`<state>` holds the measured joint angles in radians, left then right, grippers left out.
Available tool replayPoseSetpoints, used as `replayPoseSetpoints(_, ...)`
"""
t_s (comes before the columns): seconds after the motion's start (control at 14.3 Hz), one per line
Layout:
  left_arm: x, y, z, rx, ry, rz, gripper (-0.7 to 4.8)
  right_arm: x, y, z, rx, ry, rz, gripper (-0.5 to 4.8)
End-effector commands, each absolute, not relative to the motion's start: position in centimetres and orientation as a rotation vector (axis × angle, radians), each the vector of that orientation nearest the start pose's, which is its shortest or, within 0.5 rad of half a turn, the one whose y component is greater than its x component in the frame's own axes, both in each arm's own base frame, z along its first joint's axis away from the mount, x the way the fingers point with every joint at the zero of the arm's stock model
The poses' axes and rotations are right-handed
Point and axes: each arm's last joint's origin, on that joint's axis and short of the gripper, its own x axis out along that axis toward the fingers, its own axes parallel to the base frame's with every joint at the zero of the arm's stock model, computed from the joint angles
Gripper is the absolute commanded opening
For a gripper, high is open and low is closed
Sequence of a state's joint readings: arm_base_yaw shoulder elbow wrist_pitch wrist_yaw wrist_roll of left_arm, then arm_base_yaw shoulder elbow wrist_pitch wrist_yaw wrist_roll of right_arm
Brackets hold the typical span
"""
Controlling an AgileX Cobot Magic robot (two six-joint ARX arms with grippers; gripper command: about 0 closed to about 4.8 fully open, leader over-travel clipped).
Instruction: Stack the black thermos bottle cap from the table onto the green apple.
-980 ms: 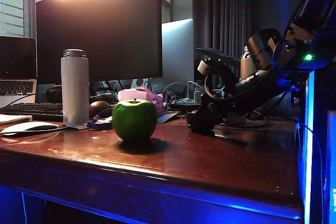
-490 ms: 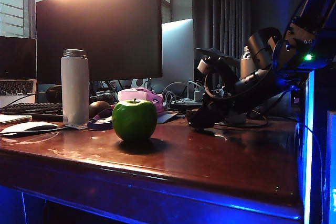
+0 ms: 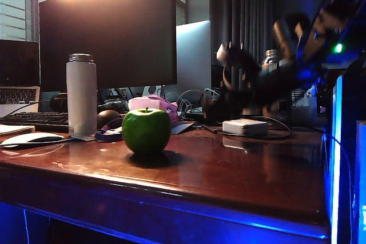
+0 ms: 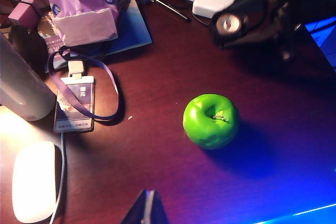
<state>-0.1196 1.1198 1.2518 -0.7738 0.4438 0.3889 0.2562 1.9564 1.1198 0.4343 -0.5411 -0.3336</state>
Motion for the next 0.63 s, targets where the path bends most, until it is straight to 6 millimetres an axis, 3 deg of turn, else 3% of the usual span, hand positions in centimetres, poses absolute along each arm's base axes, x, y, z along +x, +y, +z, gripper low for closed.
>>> replayPoseSetpoints(0.07, 21.2, -3.8, 37.9, 0.266, 0.505, -0.662, -0.06, 39.0, 12.0, 20.2, -0.192, 0.203, 0.868, 2.81)
replayPoseSetpoints(0.21, 21.2, -3.8, 37.9, 0.266, 0.505, -0.663, -0.06, 38.4, 12.8, 21.3, -0.131, 0.190, 0.933, 2.81)
replayPoseSetpoints(0.63, 21.2, -3.8, 37.9, 0.266, 0.505, -0.663, -0.06, 35.8, 18.9, 21.5, -0.166, 0.172, 1.088, 2.81)
